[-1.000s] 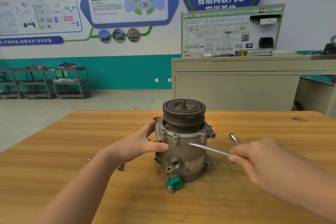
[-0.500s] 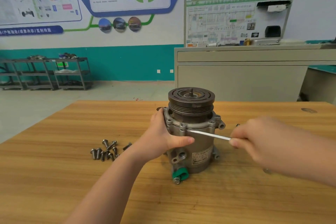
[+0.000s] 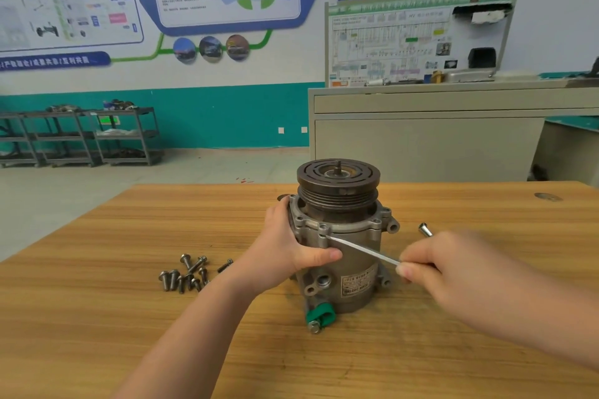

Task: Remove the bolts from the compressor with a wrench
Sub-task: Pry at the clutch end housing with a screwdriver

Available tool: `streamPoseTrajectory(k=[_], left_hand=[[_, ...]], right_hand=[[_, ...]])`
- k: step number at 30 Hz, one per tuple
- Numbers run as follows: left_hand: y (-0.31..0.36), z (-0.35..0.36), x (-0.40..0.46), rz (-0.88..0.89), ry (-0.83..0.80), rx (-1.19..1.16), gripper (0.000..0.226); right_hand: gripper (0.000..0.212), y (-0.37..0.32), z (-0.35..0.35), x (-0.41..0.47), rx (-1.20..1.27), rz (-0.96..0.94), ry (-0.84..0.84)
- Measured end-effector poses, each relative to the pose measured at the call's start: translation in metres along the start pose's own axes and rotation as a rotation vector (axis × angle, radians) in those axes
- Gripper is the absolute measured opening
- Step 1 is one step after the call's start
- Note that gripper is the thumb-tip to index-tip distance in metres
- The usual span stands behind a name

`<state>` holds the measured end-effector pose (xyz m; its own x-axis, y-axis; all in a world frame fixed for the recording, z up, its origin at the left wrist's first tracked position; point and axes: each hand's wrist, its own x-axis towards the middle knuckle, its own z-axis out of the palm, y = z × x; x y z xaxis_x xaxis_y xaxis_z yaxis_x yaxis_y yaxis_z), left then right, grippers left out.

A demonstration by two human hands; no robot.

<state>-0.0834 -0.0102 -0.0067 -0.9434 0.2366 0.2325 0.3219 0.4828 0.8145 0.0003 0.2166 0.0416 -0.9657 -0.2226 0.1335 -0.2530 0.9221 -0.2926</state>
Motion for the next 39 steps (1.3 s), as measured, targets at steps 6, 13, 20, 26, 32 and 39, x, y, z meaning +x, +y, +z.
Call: streamPoseTrajectory(k=[6, 13, 20, 26, 32, 39], left_hand=[[0.003, 0.0, -0.003, -0.011, 0.008, -0.005, 0.126], [0.001, 0.002, -0.003, -0.008, 0.023, -0.033, 0.107], [0.0, 0.003, -0.002, -0.014, 0.04, -0.065, 0.122], [0.009, 0.006, -0.007, -0.045, 0.063, 0.016, 0.126], [0.029, 0.056, -0.029, -0.124, 0.352, 0.12, 0.133], [0.04, 0.059, -0.032, -0.127, 0.316, 0.021, 0.137]], right_hand=[[0.032, 0.001, 0.022, -0.006, 0.187, 0.038, 0.017], [0.028, -0.001, 0.058, -0.013, 0.269, 0.072, 0.156], [0.024, -0.006, 0.066, -0.016, 0.28, 0.114, 0.199], [0.029, 0.002, 0.007, -0.025, 0.16, 0.107, -0.018], [0.032, 0.021, -0.02, -0.046, 0.032, 0.271, -0.027], [0.039, 0.022, -0.019, -0.04, -0.022, 0.281, 0.071]])
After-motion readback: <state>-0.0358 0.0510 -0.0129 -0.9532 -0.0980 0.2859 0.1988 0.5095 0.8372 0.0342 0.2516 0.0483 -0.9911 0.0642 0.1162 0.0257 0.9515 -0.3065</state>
